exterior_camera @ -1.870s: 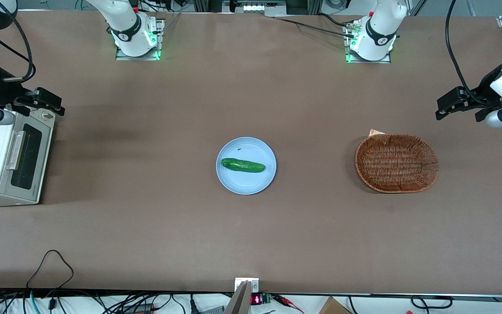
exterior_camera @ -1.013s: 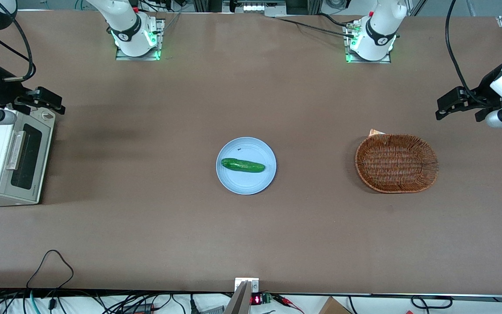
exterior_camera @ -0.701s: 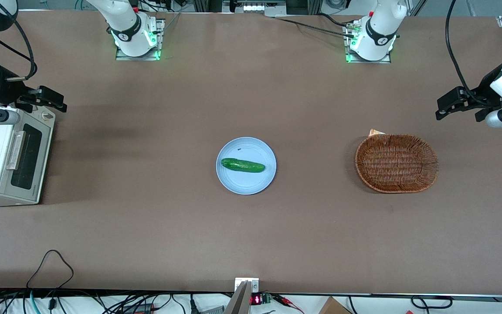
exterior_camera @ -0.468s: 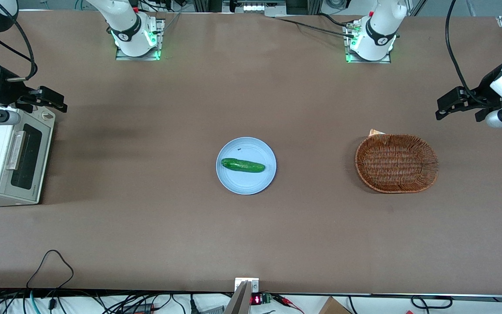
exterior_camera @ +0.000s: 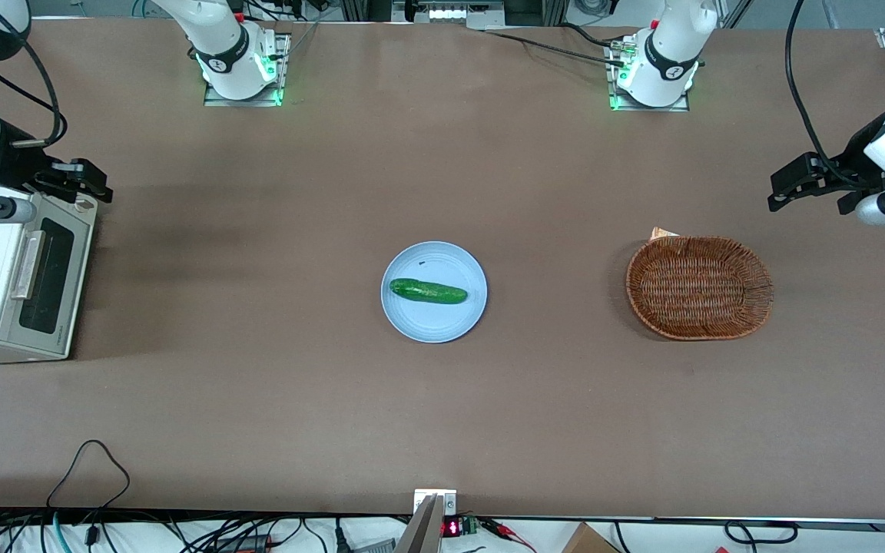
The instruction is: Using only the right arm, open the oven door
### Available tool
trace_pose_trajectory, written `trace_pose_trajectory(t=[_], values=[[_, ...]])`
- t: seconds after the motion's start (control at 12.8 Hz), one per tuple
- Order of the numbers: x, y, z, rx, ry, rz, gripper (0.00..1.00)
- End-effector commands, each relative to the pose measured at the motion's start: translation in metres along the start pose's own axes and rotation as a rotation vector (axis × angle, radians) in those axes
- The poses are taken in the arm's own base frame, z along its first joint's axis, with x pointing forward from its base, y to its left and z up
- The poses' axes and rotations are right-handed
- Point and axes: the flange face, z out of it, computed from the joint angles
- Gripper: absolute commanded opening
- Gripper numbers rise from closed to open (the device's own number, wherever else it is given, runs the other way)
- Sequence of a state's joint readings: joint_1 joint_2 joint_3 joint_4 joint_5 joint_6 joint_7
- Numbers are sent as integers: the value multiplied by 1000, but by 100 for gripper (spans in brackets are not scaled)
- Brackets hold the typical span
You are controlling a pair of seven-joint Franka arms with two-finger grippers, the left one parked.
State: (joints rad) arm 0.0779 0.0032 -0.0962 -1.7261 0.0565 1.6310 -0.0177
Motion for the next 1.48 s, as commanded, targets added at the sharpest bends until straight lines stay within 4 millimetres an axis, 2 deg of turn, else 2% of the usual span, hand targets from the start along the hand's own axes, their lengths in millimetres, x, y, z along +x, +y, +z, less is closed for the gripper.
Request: trace_pose_trajectory(t=[0.0, 0.62, 0.86, 1.09, 1.17, 1.25, 1.32, 1.4], values=[[1, 1, -7, 22, -2, -6, 0], [-4, 15, -1, 28, -64, 21, 4], [-2, 8, 5, 1, -77, -2, 0], [-1, 0, 20, -231, -152, -59, 0], [-1, 4, 21, -326, -177, -69, 0], [-2, -3, 20, -426, -188, -95, 0], [3, -11, 27, -491, -199, -120, 1], [12, -10, 42, -544, -226, -129, 2]])
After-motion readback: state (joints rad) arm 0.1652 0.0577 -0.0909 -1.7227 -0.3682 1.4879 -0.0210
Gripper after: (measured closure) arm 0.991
